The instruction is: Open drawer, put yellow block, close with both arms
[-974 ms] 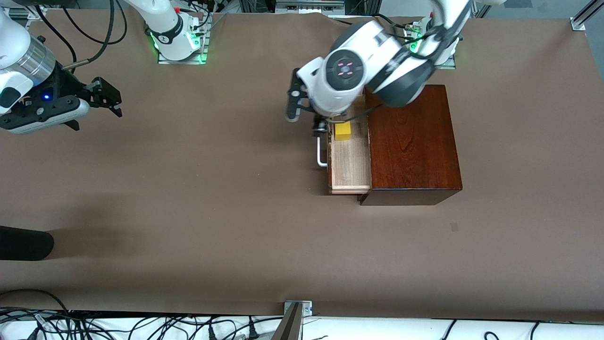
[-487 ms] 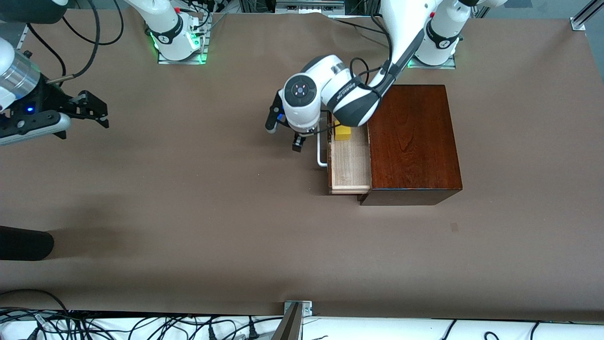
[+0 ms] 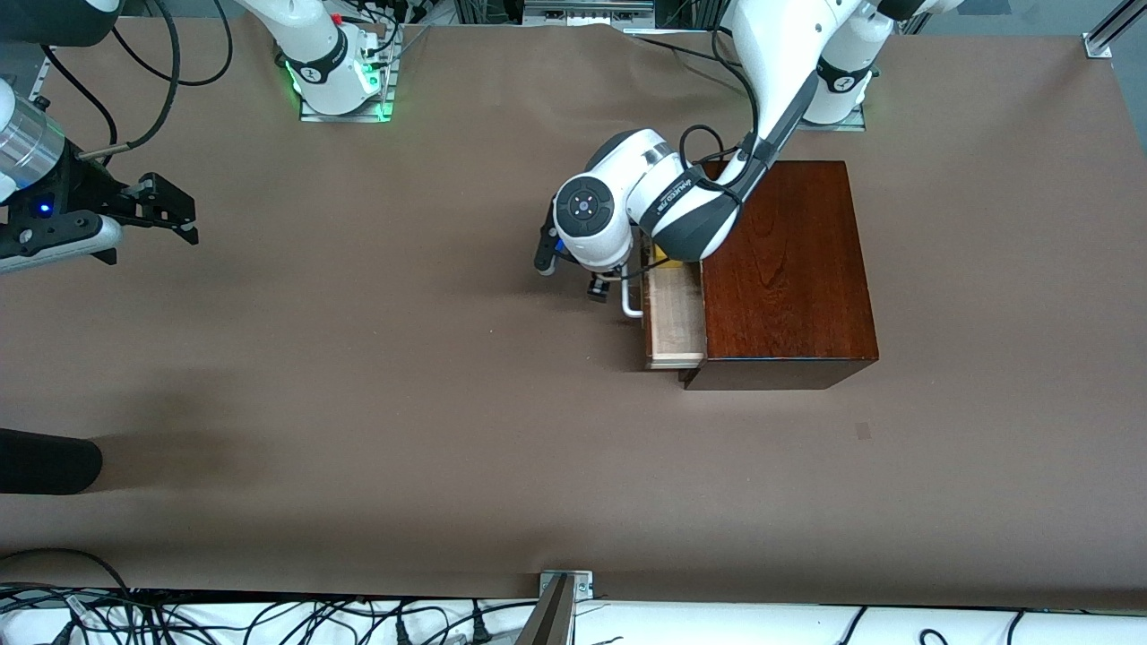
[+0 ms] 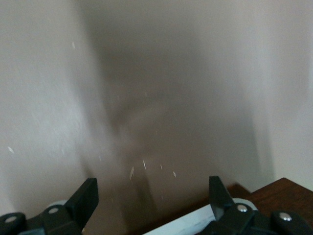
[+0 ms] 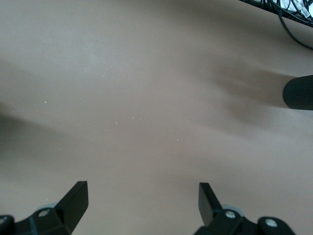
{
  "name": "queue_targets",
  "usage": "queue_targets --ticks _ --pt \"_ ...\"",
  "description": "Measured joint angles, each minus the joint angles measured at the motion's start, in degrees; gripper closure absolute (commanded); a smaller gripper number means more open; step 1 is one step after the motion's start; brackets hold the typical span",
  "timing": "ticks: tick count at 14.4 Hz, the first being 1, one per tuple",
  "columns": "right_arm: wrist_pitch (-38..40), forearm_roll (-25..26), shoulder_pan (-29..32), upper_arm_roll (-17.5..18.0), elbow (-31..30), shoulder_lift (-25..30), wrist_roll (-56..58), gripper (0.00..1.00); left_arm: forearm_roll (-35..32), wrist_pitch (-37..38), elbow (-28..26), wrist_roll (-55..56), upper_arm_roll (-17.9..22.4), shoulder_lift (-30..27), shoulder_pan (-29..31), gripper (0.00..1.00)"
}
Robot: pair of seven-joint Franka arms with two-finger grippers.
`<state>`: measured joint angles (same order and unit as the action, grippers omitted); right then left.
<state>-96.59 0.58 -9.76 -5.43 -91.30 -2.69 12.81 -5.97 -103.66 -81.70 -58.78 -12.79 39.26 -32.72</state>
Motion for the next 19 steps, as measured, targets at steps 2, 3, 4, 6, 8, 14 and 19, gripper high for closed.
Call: queue_targets --ticks 2,3,4,6,8,14,19 --pt "1.97 0.0 0.01 -0.08 0.03 0.17 0.0 0.0 -1.31 2.24 0.0 0.24 0.56 -0.4 0.8 0.0" --pt "3.45 0.01 0.01 -0.09 0.07 0.28 0.0 0.0 -1.73 3.41 0.0 0.24 0.87 -0.7 1.46 0.0" --pt "4.2 0.07 0.02 -0.12 0.18 0.35 0.0 0.0 -2.05 4.36 0.0 0.24 1.07 -0.92 2.28 0.0" --pt "4.73 0.5 0.02 -0.22 0.44 0.36 0.0 0.0 -2.09 5.21 -0.01 0.23 1.12 -1.13 3.82 0.0" --pt "4.76 0.5 0.03 -0.33 0.66 0.36 0.0 0.0 -2.11 5.34 -0.01 0.22 1.08 -1.16 4.05 0.0" --pt "4.75 0.49 0.02 -0.34 0.82 0.37 0.0 0.0 -0.94 5.22 0.94 2.0 0.96 -3.0 4.01 0.0" --pt "4.74 0.5 0.02 -0.41 2.3 0.37 0.0 0.0 2.76 5.36 4.3 8.42 1.34 -9.45 4.74 0.0"
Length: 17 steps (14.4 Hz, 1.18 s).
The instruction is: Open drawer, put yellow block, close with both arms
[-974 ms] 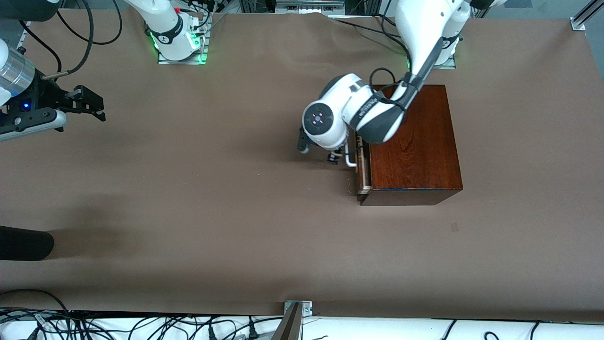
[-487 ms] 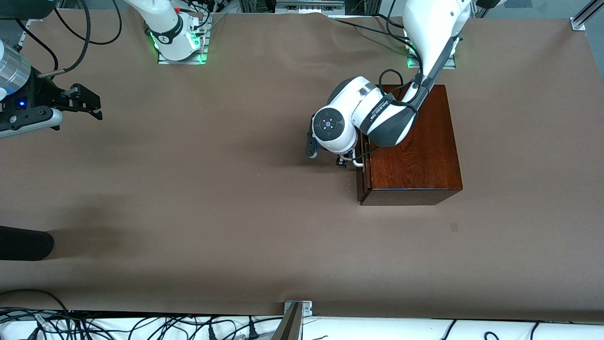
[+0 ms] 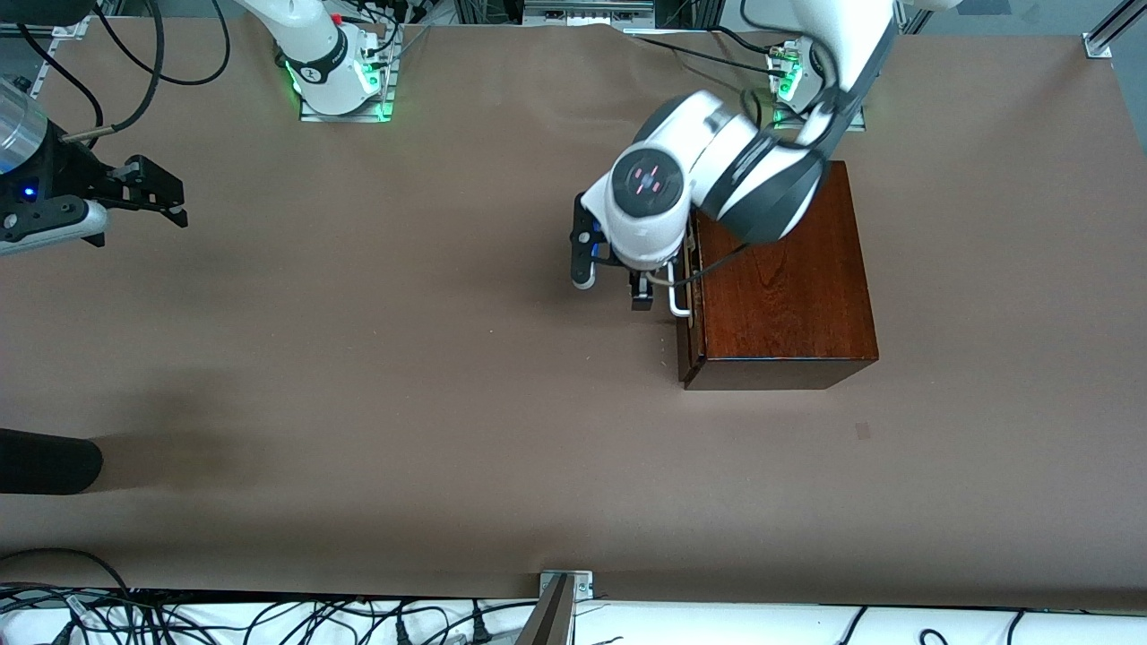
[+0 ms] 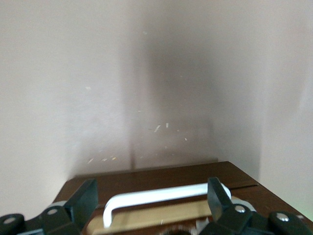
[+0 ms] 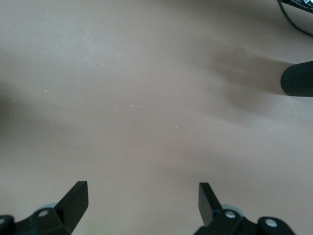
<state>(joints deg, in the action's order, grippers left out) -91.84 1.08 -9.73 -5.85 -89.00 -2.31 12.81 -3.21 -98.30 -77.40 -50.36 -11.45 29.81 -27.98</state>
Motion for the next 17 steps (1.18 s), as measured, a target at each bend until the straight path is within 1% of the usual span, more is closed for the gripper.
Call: queue_targets --ticks 2,3,5,7,9,10,12,14,15,17 --pt "0.0 0.0 -0.02 0.03 0.5 0.0 0.0 0.0 -0.06 2.4 0.36 0.89 0.64 -3.99 3.47 0.0" --pt "0.0 0.0 -0.02 0.04 0.67 0.0 0.0 0.0 -0.03 4.88 0.45 2.21 2.47 -6.13 4.99 0.0" --pt "0.0 0.0 -0.03 0.04 0.72 -0.01 0.0 0.0 0.03 9.14 0.44 8.63 7.78 -9.51 5.9 0.0" --pt "0.0 -0.01 -0.03 0.04 0.72 -0.01 0.0 0.0 0.03 11.09 0.41 13.84 10.11 -11.16 6.21 0.0" --pt "0.0 -0.01 -0.03 0.05 0.72 -0.01 0.0 0.0 0.03 11.45 0.23 18.69 11.37 -11.26 6.48 0.0" --pt "0.0 -0.01 -0.04 0.05 0.72 -0.01 0.0 0.0 0.04 11.44 0.04 22.19 11.6 -11.25 7.63 0.0" --pt "0.0 -0.01 -0.04 0.06 0.72 -0.02 0.0 0.0 0.82 11.41 -0.05 28.01 11.58 -11.42 12.19 0.0" --pt "0.0 -0.01 -0.05 0.06 0.72 -0.02 0.0 0.0 1.87 11.24 -0.72 29.77 11.59 -12.67 17.22 0.0" --pt "-0.01 -0.01 -0.05 0.06 0.72 -0.02 0.0 0.0 2.1 10.1 -1.87 30.32 11.58 -14.04 19.42 0.0" --pt "-0.26 0.0 -0.07 0.1 0.72 -0.02 0.01 0.0 2.31 5.87 -6.36 33.87 11.59 -18.19 22.35 0.0"
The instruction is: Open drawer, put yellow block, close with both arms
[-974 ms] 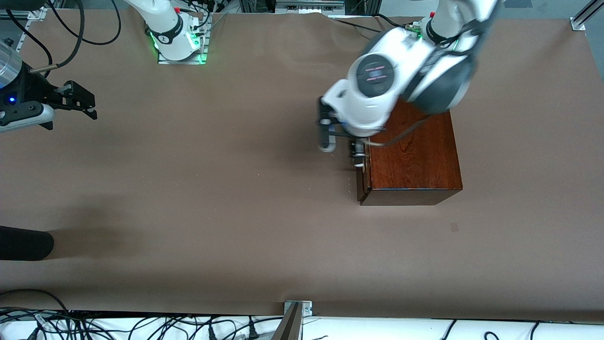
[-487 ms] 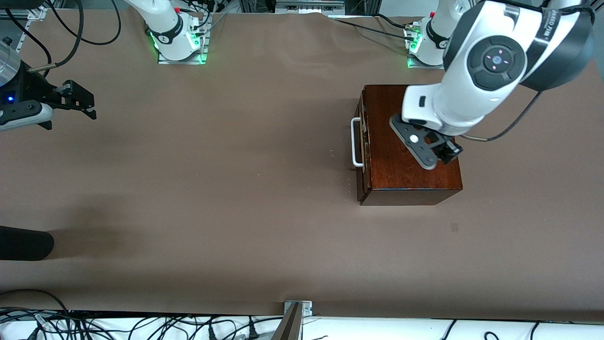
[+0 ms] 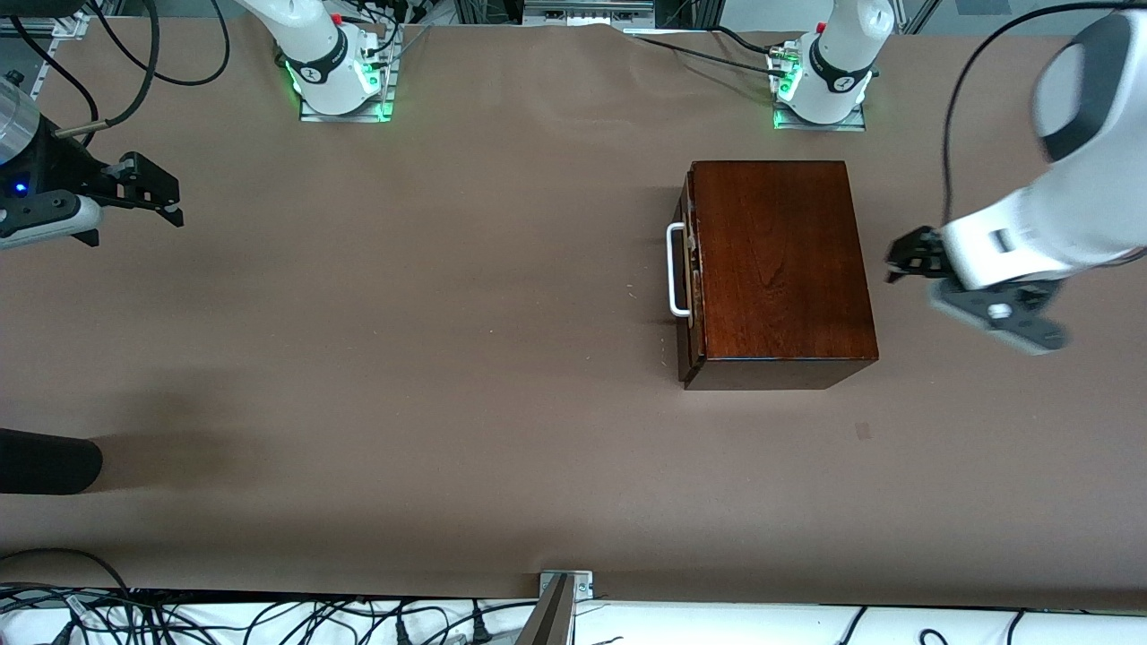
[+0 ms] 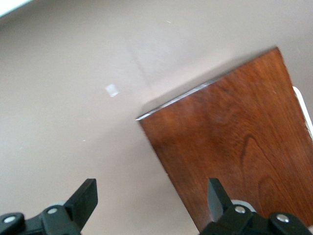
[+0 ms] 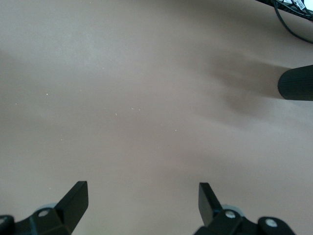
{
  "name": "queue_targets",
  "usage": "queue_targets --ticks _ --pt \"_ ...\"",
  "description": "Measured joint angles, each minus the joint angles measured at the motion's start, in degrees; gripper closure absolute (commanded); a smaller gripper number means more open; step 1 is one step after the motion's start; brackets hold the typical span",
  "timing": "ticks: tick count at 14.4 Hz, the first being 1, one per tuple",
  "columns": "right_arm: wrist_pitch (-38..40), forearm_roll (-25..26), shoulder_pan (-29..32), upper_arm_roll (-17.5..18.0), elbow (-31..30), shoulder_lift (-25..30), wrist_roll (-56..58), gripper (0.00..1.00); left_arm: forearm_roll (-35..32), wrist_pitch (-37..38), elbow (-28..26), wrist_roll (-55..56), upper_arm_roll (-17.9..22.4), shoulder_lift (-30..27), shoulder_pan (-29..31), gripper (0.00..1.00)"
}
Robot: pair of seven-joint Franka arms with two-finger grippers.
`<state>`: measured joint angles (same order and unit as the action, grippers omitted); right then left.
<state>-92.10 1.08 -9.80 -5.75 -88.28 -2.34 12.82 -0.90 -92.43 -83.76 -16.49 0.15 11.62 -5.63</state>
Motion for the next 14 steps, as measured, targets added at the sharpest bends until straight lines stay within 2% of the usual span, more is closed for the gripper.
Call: queue_targets --ticks 3,6,14 --pt "-2.18 0.1 -0.01 0.01 0.02 0.0 0.0 0.0 0.06 -1.92 -6.95 12.18 0.04 -6.81 1.04 0.0" --pt "-2.92 0.2 0.0 -0.07 0.02 -0.04 0.0 0.0 0.06 -2.18 -9.97 18.54 0.1 -10.65 1.3 0.0" --pt "-3.05 0.22 0.02 -0.13 0.02 -0.05 0.0 0.0 0.06 -2.19 -12.57 19.46 0.02 -12.13 2.66 0.0"
